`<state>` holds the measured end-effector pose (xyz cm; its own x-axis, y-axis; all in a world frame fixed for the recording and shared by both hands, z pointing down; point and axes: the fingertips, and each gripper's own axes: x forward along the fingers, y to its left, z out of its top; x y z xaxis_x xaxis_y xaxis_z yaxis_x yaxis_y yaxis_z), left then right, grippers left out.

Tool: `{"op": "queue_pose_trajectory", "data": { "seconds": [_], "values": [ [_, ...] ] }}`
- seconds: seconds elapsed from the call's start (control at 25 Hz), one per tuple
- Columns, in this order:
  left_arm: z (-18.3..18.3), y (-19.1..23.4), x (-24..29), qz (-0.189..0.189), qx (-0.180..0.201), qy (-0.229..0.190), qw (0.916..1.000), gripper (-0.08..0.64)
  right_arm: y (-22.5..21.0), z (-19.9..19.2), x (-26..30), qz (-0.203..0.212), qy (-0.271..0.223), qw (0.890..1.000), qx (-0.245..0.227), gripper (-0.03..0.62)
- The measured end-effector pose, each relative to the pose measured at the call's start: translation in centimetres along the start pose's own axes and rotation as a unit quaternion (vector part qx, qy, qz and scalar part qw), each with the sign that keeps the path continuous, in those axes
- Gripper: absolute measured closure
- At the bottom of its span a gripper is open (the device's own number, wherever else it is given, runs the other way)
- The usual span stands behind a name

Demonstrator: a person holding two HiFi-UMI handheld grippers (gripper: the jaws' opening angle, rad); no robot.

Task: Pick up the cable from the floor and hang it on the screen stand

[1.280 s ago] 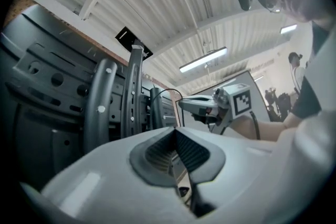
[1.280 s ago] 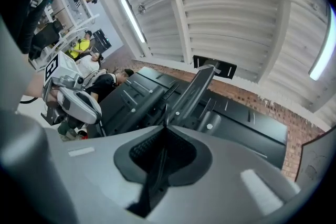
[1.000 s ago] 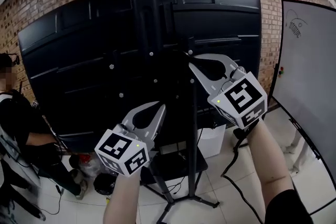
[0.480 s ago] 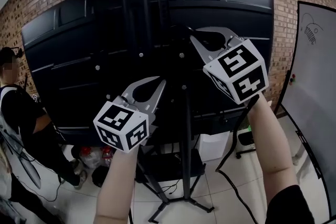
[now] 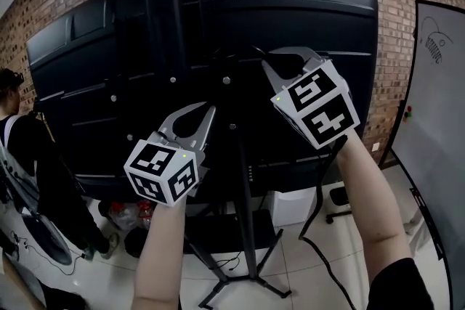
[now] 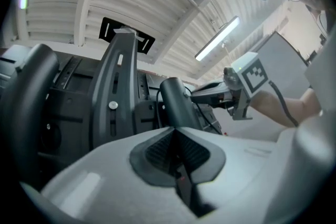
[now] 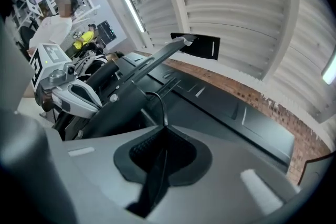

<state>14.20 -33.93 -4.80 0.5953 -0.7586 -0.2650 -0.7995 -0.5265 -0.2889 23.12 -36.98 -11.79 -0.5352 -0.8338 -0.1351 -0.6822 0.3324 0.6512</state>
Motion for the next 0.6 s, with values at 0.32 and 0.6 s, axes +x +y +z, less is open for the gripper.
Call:
{"op": "queue_pose_trajectory", "data": {
  "seconds": [0.32,0.6],
  "values": [
    [0.2,0.0,-0.7,0.005,0.009,0.003,0.9999,0.557,1.9,-3.2,-0.5,0.012,0.021,0.999,0.031,0.576],
    [-1.3,0.5,-1.6,0.0,-0.014,0.006,0.9999,0.557,4.2,-7.1,-0.6,0.025,0.047,0.995,0.085,0.577]
  ]
}}
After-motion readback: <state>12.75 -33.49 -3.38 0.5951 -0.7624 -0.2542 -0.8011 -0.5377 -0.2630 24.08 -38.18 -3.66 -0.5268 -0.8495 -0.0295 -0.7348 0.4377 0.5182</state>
